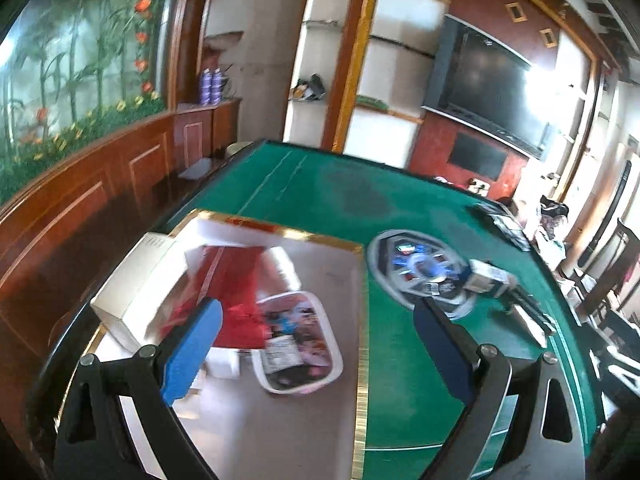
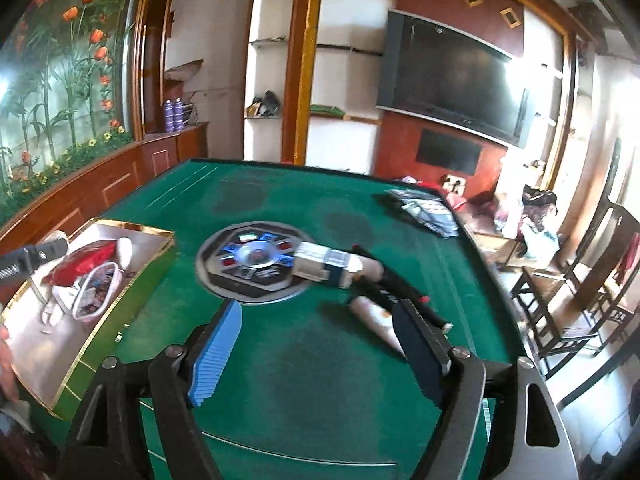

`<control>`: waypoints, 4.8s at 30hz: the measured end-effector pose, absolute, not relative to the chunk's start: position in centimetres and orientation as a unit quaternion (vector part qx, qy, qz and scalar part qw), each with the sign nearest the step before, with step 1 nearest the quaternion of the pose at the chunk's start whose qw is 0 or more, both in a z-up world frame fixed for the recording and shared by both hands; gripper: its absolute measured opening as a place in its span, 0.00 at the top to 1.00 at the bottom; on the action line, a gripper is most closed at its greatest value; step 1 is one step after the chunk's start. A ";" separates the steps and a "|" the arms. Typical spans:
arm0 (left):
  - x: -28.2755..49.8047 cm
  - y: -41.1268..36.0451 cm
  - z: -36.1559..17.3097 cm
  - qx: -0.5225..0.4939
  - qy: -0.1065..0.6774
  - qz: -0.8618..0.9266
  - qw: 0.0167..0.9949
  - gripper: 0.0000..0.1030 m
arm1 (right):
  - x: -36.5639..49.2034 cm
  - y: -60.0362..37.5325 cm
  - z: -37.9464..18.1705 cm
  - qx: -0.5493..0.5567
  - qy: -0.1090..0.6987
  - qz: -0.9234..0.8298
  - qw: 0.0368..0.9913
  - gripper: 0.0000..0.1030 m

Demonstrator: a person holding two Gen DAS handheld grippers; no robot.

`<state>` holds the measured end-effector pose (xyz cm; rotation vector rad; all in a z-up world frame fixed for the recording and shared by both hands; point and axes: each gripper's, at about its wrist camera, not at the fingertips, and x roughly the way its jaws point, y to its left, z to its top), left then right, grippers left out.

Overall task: Organize objects
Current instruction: 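Move both open tools back toward the markers and tube on the table, then grasp the white barcode box with left tool while right tool grasps the silver tube, then carry the box and tube into the white tray and open both tools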

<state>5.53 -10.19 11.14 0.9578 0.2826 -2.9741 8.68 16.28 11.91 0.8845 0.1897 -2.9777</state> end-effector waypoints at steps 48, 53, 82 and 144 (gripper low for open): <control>-4.4 6.1 0.1 0.469 -0.004 -0.878 -0.096 0.00 | -17.2 24.9 6.0 0.430 -0.197 -0.863 0.174 0.17; -5.0 2.0 0.7 0.465 0.103 -0.877 -0.064 0.00 | -17.6 22.6 2.9 0.504 -0.230 -0.799 0.235 0.16; -1.7 14.0 0.6 0.463 -0.075 -0.875 -0.123 0.46 | -0.2 30.7 4.8 0.456 -0.131 -0.868 0.147 0.17; 9.9 -15.2 10.3 0.382 0.017 -0.924 0.002 0.68 | 4.5 16.6 7.2 0.440 -0.117 -0.864 0.216 0.83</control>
